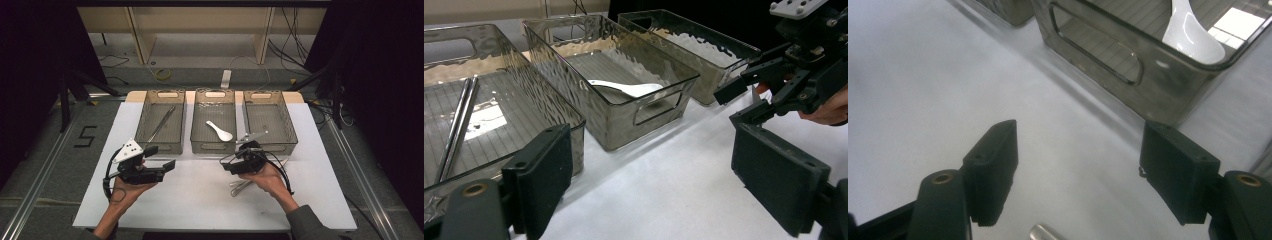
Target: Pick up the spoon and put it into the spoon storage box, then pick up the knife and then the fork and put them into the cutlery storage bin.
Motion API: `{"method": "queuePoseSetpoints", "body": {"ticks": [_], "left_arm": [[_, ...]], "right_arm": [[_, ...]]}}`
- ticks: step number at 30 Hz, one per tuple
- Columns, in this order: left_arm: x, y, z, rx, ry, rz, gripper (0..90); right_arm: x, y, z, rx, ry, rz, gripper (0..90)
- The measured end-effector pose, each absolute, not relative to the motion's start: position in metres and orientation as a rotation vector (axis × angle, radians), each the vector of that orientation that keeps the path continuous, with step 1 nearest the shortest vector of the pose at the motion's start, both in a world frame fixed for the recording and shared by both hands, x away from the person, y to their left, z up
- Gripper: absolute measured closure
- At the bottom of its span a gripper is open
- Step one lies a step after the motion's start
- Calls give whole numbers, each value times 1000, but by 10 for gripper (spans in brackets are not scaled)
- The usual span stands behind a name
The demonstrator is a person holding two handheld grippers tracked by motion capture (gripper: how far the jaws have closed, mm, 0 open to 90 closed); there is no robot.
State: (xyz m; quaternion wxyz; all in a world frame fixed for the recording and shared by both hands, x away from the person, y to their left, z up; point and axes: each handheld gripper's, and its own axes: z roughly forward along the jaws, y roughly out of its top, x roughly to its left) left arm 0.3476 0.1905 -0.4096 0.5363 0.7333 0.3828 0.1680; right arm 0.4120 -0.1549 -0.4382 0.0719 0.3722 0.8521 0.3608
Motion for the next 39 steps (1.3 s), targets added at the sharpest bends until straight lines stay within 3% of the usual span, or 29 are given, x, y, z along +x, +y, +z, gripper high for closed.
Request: {"method": "queuePoseSetpoints", "body": {"ticks": [12, 17, 24, 29, 39], "left_arm": [[347, 191, -409, 1748, 909, 401, 164], [346, 191, -409, 1744, 906, 405, 164], [346, 192, -409, 1741, 912, 404, 164], [345, 190, -409, 1752, 902, 408, 164], [344, 192, -409, 1753, 897, 411, 164]], "right_arm": [[409, -158, -447, 1121, 2602, 1032, 415], [409, -159, -451, 1115, 2625, 1015, 523], [409, -157, -457, 1093, 2646, 944, 758], [406, -153, -463, 1067, 2671, 892, 848], [404, -147, -470, 1036, 2725, 809, 900]]}}
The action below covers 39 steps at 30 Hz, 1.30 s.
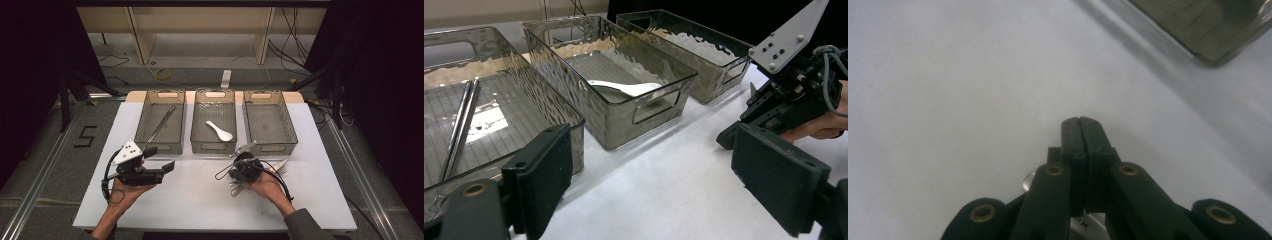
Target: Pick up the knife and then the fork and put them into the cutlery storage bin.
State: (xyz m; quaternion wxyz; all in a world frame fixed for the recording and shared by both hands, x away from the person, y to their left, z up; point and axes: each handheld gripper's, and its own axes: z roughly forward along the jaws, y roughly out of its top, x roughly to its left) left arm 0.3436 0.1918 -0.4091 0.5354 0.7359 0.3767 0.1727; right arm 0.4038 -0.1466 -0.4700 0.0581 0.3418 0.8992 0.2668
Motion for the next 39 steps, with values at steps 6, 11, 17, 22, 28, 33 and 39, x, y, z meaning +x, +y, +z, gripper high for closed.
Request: {"method": "queuePoseSetpoints", "body": {"ticks": [6, 11, 17, 22, 28, 33, 39], "left_arm": [[344, 192, -409, 1753, 898, 412, 164], [344, 192, -409, 1752, 898, 410, 164], [343, 191, -410, 1754, 899, 410, 164], [344, 191, -410, 1755, 901, 409, 164], [343, 191, -410, 1758, 898, 411, 165], [343, 192, -410, 1751, 901, 413, 165], [343, 191, -410, 1757, 898, 416, 165]], "right_arm": [[400, -144, -471, 1016, 2760, 774, 900], [398, -147, -471, 1030, 2789, 787, 900], [390, -150, -471, 1017, 2814, 783, 900], [380, -156, -471, 1014, 2844, 789, 900], [368, -163, -471, 1017, 2862, 795, 900], [357, -173, -471, 1014, 2884, 799, 900], [347, -184, -470, 1015, 2902, 780, 900]]}}
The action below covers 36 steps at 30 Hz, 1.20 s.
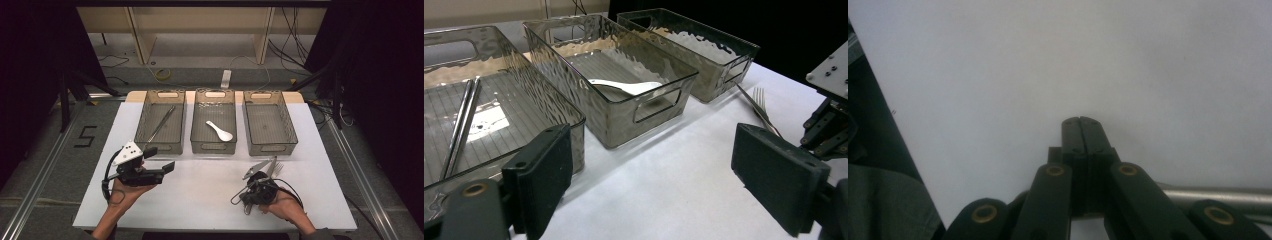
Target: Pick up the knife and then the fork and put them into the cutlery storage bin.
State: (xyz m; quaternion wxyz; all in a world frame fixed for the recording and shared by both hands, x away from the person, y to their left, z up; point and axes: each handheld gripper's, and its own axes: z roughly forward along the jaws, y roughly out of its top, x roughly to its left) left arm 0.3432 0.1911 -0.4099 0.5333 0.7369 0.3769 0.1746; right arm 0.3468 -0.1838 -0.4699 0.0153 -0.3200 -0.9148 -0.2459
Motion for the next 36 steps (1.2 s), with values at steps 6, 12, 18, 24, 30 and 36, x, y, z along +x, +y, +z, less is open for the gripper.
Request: {"method": "queuePoseSetpoints", "body": {"ticks": [6, 12, 18, 24, 30, 36], "left_arm": [[344, 192, -410, 1754, 905, 416, 165], [343, 191, -410, 1756, 903, 421, 165], [343, 191, -410, 1755, 904, 419, 165], [343, 191, -410, 1755, 903, 419, 165], [343, 190, -410, 1759, 901, 421, 165], [343, 191, -410, 1759, 902, 420, 165]], "right_arm": [[338, -194, -469, -995, -2851, -738, 900], [329, -205, -467, -1005, -2866, -698, 900], [323, -220, -465, -1022, -2868, -658, 900], [320, -237, -463, -1053, -2866, -615, 900], [321, -257, -461, -1104, -2862, -584, 900], [323, -269, -460, -1148, -2863, -560, 900]]}}
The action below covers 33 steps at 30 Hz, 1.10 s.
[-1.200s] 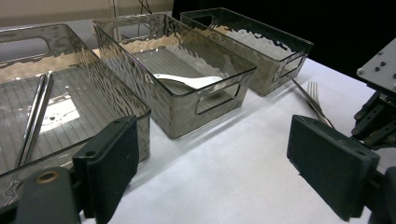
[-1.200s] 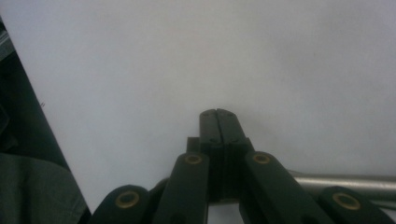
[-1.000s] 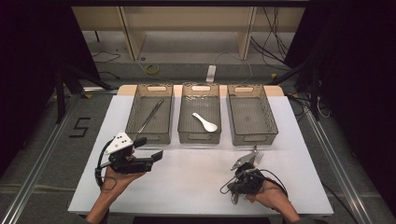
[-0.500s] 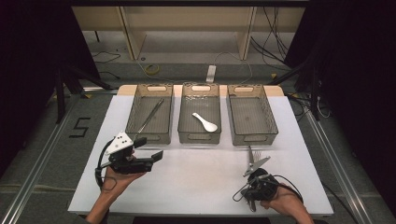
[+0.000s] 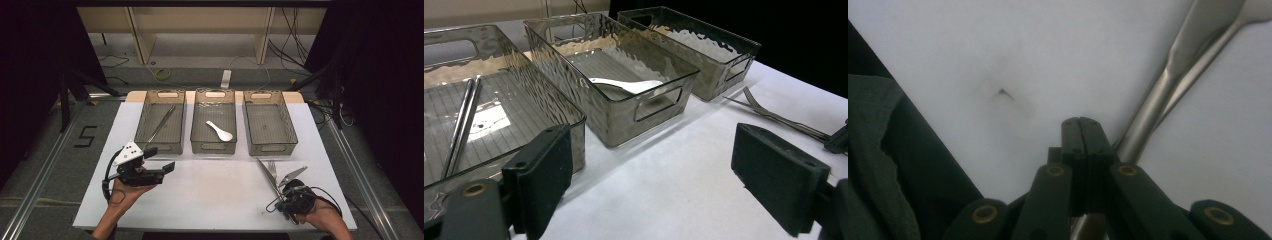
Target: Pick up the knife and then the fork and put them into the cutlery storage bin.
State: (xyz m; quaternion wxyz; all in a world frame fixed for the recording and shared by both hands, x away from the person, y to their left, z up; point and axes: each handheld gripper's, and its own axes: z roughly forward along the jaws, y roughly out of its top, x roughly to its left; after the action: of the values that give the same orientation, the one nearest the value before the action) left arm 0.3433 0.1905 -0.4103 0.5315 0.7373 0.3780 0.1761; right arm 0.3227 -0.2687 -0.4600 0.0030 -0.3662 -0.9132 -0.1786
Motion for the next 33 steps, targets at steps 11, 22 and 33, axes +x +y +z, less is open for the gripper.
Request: {"method": "queuePoseSetpoints", "body": {"ticks": [11, 22, 33], "left_arm": [[344, 189, -411, 1769, 899, 421, 165], [344, 189, -411, 1771, 899, 422, 165], [345, 188, -411, 1772, 901, 422, 165]], "right_arm": [[327, -287, -457, -1230, -2898, -514, 900], [338, -297, -455, -1272, -2913, -467, 900], [338, -294, -453, -1265, -2938, -441, 900]]}}
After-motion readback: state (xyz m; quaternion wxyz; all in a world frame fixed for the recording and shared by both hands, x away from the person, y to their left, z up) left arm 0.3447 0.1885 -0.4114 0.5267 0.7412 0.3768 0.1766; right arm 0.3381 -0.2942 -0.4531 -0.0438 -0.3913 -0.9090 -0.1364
